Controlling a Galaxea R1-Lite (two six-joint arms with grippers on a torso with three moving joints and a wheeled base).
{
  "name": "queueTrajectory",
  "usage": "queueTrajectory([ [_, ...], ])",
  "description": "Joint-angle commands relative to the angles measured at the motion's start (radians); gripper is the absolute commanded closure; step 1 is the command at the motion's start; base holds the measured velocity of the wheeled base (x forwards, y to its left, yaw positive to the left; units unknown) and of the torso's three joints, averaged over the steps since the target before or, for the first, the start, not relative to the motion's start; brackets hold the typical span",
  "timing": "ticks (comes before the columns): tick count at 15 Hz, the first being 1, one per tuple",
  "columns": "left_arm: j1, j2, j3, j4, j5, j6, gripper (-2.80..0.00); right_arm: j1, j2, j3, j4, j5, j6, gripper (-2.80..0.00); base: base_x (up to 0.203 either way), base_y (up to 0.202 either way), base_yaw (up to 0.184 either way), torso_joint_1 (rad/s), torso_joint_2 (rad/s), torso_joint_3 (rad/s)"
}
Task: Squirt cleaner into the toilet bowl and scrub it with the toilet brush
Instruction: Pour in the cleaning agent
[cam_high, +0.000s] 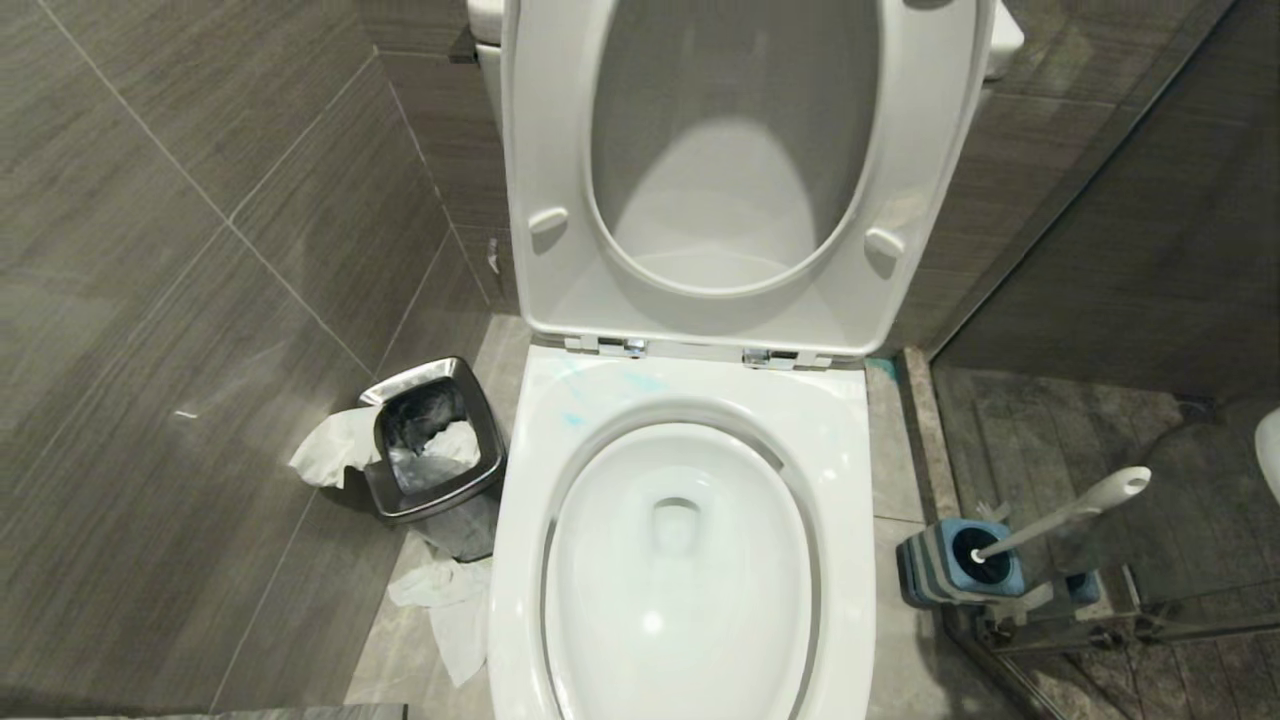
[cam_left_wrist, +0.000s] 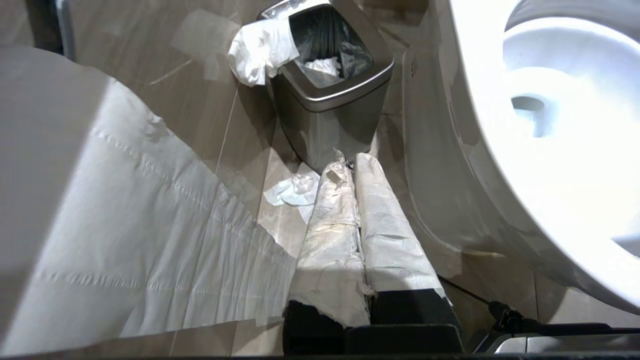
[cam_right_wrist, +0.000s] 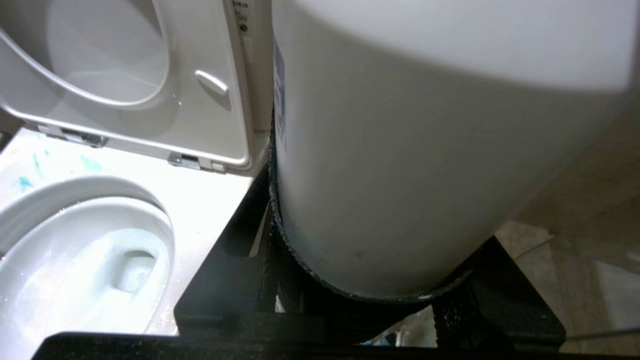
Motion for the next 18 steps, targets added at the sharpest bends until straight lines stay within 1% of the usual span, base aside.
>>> queueTrajectory([
  [1,0.0,0.0,0.002,0.0,0.0,0.001,0.0,0.0,0.031,0.005,-0.001,0.003,0.0,0.0,0.0,0.0,0.0,0.001,0.0,0.107],
  [7,0.0,0.0,0.002,0.0,0.0,0.002,0.0,0.002,0.22,-0.075,-0.015,0.004,-0.002,0.0,0.0,0.0,0.0,0.002,0.0,0.016],
  [8,0.0,0.0,0.002,0.0,0.0,0.002,0.0,0.003,0.245,-0.087,-0.015,-0.001,-0.019,0.0,0.0,0.0,0.0,0.0,0.0,0.0],
  [9,0.0,0.0,0.002,0.0,0.0,0.002,0.0,0.005,0.271,-0.103,-0.014,-0.023,-0.057,0.0,0.0,0.0,0.0,0.0,0.0,0.0],
  [10,0.0,0.0,0.002,0.0,0.0,0.002,0.0,0.026,0.288,-0.112,-0.013,-0.046,-0.089,0.0,0.0,0.0,0.0,0.0,0.0,0.0],
  [11,0.0,0.0,0.002,0.0,0.0,0.002,0.0,0.067,0.3,-0.116,-0.014,-0.066,-0.116,0.0,0.0,0.0,0.0,0.0,0.0,0.0],
  [13,0.0,0.001,0.002,-0.001,0.0,0.004,0.0,0.19,0.33,-0.12,-0.015,-0.157,-0.164,0.0,0.0,0.0,0.0,0.0,0.0,0.0],
  [15,0.0,0.0,0.002,-0.002,0.0,0.004,0.0,0.392,0.369,-0.136,-0.015,-0.33,-0.177,0.0,0.0,0.0,0.0,0.0,0.0,0.0],
  [16,0.0,0.0,0.002,-0.002,0.0,0.004,0.0,0.51,0.399,-0.152,-0.016,-0.444,-0.18,0.0,0.0,0.0,0.0,0.0,0.0,0.0],
  [17,0.0,0.0,0.002,-0.002,0.0,0.004,0.0,0.608,0.438,-0.171,-0.024,-0.555,-0.182,0.0,0.0,0.0,0.0,0.0,0.0,0.0],
  [18,0.0,0.0,0.002,-0.002,0.0,0.004,0.0,0.685,0.504,-0.191,-0.044,-0.666,-0.188,0.0,0.0,0.0,0.0,0.0,0.0,0.0],
])
